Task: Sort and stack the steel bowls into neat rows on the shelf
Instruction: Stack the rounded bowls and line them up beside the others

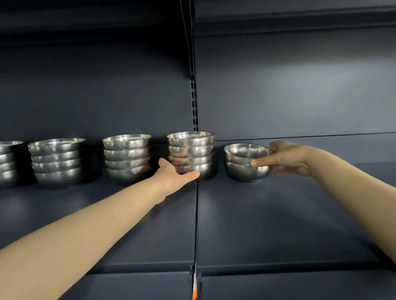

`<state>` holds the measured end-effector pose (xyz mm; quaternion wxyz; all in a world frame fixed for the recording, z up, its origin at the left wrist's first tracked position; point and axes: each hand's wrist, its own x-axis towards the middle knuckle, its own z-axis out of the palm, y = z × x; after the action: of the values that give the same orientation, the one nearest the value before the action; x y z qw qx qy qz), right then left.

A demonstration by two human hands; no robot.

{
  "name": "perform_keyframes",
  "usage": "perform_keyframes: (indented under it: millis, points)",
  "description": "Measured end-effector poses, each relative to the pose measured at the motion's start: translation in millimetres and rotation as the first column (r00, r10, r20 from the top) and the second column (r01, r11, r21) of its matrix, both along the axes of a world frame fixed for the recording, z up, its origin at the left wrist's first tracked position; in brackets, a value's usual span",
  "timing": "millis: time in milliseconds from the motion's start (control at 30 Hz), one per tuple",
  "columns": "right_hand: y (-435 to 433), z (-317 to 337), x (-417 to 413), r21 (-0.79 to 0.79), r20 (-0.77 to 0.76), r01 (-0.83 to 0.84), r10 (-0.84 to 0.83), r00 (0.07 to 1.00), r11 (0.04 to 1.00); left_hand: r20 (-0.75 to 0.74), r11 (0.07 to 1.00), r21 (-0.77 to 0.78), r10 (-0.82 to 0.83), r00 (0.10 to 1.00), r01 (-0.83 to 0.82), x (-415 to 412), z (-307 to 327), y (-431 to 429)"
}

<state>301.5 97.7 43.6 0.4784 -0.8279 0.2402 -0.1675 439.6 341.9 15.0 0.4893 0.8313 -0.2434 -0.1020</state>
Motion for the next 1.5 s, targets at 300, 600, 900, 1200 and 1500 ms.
perform_keyframes:
  millis: [300, 600, 900, 1200, 1500]
  points:
    - [-17.6, -17.1, 6.2, -0.106, 0.108, -0.030, 0.041, 0.993, 0.994, 0.098, 0.980, -0.169, -0.086, 0.991, 0.102, 26.3, -15.7, -5.7]
    - [-9.3, -22.6, 5.2, -0.001, 0.247, -0.034, 0.033, 0.969, 0.999, 0.138, 0.975, -0.188, -0.092, 0.986, 0.117, 26.3, -17.5, -4.7]
    - [-1.1, -24.0, 0.2, -0.026, 0.264, -0.028, 0.034, 0.964, 0.999, 0.157, 0.978, -0.181, -0.080, 0.984, 0.108, 25.9, -18.5, -5.7]
    - [-0.6, -33.3, 1.3, 0.026, 0.221, -0.011, 0.005, 0.975, 1.000, 0.174, 0.979, -0.147, -0.113, 0.978, 0.140, 27.8, -19.3, -4.7]
    - [-2.0, -36.7, 3.8, -0.054, 0.185, 0.051, -0.040, 0.982, 0.997, 0.209, 0.981, -0.127, -0.116, 0.971, 0.145, 28.4, -18.9, -3.5]
